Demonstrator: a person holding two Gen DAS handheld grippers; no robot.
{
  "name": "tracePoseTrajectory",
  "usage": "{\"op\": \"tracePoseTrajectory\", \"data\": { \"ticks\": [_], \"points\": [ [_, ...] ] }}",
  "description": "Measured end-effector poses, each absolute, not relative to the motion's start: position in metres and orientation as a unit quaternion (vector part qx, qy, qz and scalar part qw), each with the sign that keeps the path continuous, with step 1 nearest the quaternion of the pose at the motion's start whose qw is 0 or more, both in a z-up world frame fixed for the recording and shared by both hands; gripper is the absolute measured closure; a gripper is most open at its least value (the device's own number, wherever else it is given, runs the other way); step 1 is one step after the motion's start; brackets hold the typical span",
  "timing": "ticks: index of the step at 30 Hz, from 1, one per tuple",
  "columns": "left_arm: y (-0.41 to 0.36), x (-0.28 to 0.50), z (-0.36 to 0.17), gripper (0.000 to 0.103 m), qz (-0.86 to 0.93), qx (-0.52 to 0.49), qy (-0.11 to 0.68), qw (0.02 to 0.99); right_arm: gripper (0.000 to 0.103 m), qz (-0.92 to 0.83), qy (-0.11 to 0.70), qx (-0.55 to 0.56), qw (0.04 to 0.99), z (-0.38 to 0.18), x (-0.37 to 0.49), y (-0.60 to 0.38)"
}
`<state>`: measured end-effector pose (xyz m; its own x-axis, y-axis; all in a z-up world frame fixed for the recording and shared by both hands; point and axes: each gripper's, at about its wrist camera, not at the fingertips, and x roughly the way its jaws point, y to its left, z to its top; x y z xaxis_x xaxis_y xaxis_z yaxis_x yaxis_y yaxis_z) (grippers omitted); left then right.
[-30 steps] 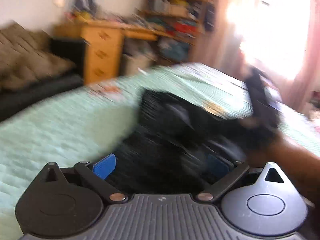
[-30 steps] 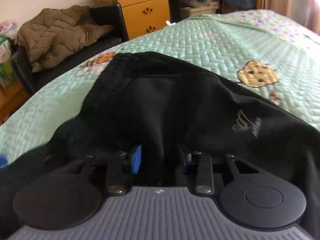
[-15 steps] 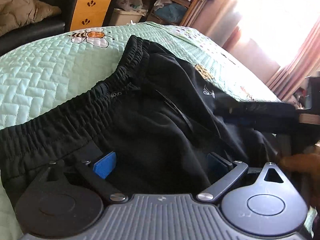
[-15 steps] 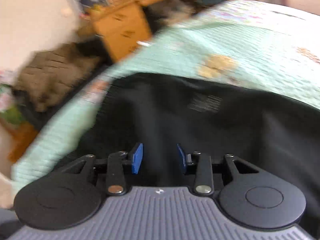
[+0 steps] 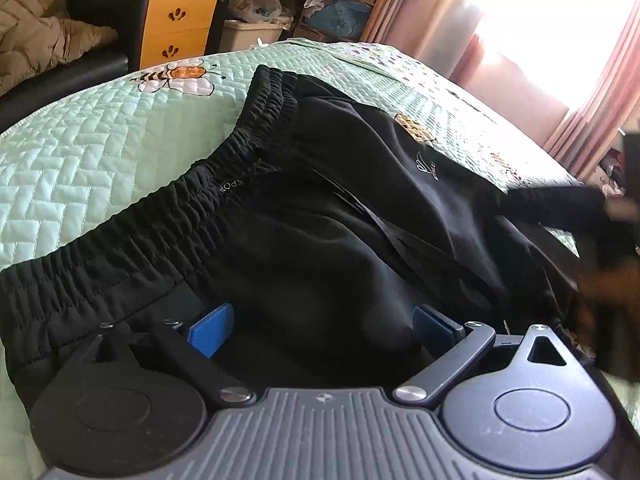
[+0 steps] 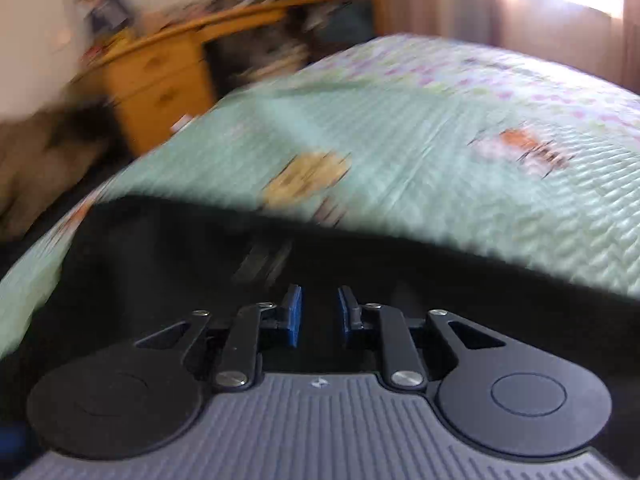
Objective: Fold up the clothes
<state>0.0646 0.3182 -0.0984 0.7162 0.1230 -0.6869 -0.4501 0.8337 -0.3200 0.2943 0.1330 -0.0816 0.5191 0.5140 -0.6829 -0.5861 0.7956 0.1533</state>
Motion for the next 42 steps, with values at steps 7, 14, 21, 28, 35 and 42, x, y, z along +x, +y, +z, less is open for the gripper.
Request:
{"op": "tracePoseTrajectory", "data": {
  "ticks": [7,14,21,28,35,42],
  "points": [
    [0.316,0.066,-0.099,0.006,0.164,-0.232,0.344,0.895,0.092,0.26,0.407,-0.049,0.874,-0.102,0.32,0.109],
    [0.314,0.067,-0.099,0.003,0.165,-0.229,0.344,0.896,0.077,0.261,0.374,-0.003,0.89,-0.079,0.307,0.094],
    [0.311,0.068,-0.1,0.002,0.164,-0.22,0.346,0.897,0.081,0.239,0.412,-0.064,0.877,-0.103,0.311,0.076],
    [0.31,0.069,-0.102,0.001,0.162,-0.212,0.346,0.899,0.086,0.169,0.349,0.145,0.91,-0.072,0.346,0.003],
    [0.301,0.071,-0.104,0.001,0.171,-0.18,0.35,0.903,0.061,0.193,0.409,0.11,0.885,-0.083,0.309,-0.019],
    [0.3,0.072,-0.105,0.001,0.172,-0.174,0.351,0.904,0.103,-0.007,0.385,0.068,0.92,-0.102,0.381,-0.071]
  ]
}}
